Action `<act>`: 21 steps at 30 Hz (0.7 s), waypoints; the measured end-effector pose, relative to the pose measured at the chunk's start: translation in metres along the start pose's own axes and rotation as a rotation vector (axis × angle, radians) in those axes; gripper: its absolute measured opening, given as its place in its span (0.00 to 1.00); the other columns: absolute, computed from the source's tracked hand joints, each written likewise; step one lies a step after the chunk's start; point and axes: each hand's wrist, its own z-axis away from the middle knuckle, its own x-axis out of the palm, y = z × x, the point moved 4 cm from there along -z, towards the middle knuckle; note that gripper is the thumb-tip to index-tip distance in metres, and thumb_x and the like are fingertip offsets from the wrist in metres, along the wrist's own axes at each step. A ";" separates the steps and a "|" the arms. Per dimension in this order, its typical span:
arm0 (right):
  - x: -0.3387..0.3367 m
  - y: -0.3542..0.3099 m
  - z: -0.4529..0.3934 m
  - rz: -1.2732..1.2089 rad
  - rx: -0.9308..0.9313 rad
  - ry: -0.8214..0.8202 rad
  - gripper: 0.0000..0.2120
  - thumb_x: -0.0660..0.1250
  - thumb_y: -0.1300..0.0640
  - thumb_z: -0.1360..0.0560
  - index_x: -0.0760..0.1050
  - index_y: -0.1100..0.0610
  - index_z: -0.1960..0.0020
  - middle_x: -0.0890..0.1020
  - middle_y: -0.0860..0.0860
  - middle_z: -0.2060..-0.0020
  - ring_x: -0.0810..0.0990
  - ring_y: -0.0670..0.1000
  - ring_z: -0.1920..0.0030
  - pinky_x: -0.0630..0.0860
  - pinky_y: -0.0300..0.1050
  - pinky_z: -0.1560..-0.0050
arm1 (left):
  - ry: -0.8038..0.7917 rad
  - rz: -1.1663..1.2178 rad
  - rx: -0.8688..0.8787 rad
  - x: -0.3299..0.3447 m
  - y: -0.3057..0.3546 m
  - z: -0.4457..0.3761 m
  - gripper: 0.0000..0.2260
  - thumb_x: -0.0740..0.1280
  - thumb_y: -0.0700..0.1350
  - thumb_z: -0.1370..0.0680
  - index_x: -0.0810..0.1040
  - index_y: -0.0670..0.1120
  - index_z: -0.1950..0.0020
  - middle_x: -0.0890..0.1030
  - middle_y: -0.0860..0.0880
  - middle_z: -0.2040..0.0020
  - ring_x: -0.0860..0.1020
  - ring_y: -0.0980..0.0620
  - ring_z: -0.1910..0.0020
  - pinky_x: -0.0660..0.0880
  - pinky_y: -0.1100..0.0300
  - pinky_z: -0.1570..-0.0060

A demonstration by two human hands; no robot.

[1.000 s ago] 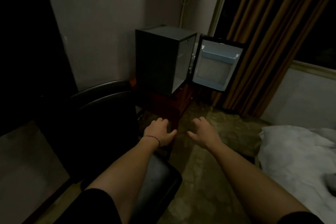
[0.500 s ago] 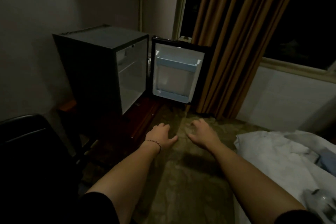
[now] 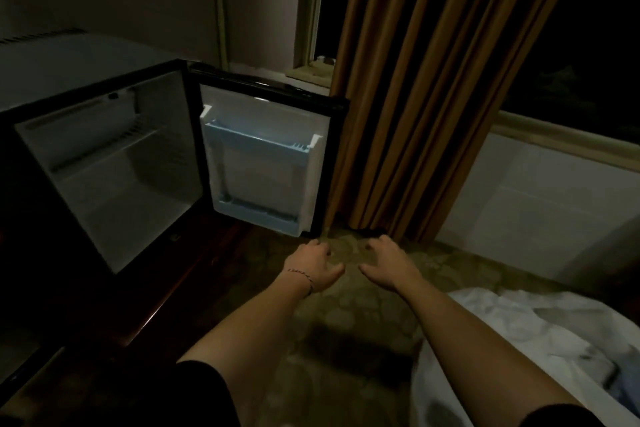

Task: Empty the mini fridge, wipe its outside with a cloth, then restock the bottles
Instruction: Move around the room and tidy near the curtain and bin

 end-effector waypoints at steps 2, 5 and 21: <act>-0.015 0.026 -0.041 0.013 0.007 0.006 0.25 0.66 0.43 0.23 0.70 0.54 0.31 0.70 0.54 0.36 0.73 0.57 0.35 0.74 0.51 0.37 | -0.017 -0.004 0.002 0.004 0.014 -0.052 0.27 0.61 0.65 0.24 0.73 0.48 0.33 0.74 0.47 0.38 0.74 0.47 0.42 0.75 0.49 0.43; -0.040 0.065 -0.105 0.028 0.025 0.015 0.24 0.65 0.44 0.23 0.69 0.53 0.30 0.69 0.53 0.36 0.73 0.56 0.35 0.75 0.52 0.39 | -0.019 0.030 0.000 0.007 0.036 -0.133 0.27 0.61 0.64 0.24 0.72 0.48 0.32 0.73 0.47 0.37 0.74 0.46 0.40 0.75 0.49 0.43; -0.139 0.134 -0.466 0.088 -0.228 -0.045 0.22 0.66 0.45 0.21 0.70 0.53 0.31 0.70 0.52 0.37 0.75 0.54 0.38 0.76 0.49 0.42 | 0.145 0.139 -0.311 -0.051 0.050 -0.459 0.22 0.59 0.63 0.22 0.72 0.49 0.36 0.73 0.46 0.39 0.73 0.44 0.41 0.75 0.45 0.43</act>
